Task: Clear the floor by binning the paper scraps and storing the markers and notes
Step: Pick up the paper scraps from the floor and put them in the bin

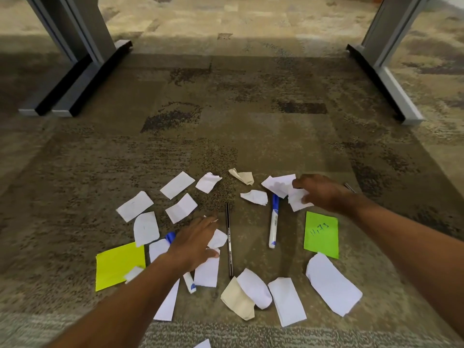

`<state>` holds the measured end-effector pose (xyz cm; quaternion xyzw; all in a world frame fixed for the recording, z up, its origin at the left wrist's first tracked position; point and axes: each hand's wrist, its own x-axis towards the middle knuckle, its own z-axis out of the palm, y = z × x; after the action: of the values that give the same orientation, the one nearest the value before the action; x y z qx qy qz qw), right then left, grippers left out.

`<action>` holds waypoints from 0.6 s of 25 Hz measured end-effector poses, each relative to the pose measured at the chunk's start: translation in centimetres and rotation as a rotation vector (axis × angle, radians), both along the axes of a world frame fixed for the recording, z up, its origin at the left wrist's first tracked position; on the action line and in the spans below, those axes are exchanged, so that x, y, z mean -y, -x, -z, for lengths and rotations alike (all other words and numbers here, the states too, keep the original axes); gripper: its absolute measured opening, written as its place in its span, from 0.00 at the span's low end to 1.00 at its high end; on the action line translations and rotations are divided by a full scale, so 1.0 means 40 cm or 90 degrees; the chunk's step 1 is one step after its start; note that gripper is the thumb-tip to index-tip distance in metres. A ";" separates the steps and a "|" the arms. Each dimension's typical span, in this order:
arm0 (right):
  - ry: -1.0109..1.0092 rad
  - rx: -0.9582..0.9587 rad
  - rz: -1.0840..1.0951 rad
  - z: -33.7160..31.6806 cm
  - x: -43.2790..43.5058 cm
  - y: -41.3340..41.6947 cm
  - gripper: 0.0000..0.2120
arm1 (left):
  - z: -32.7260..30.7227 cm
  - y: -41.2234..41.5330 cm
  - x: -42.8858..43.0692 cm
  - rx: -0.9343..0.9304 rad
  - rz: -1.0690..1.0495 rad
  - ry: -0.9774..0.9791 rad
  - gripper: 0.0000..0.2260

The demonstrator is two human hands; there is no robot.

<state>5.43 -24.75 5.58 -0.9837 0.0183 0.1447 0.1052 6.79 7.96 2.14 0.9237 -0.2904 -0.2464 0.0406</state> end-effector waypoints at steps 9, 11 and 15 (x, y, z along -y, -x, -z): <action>-0.062 0.037 0.084 -0.048 0.006 0.137 0.25 | -0.041 0.018 -0.007 -0.011 -0.233 0.218 0.19; -0.117 0.022 0.117 -0.059 0.007 0.179 0.26 | -0.059 0.015 -0.010 -0.177 -0.417 0.404 0.20; -0.128 -0.097 0.139 -0.069 0.006 0.271 0.24 | -0.065 0.039 -0.002 -0.390 -0.589 0.485 0.22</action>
<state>-5.41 -24.99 8.35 -0.9466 0.1182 0.2079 0.2164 5.22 8.05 4.75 0.7625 0.0936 -0.3351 0.5455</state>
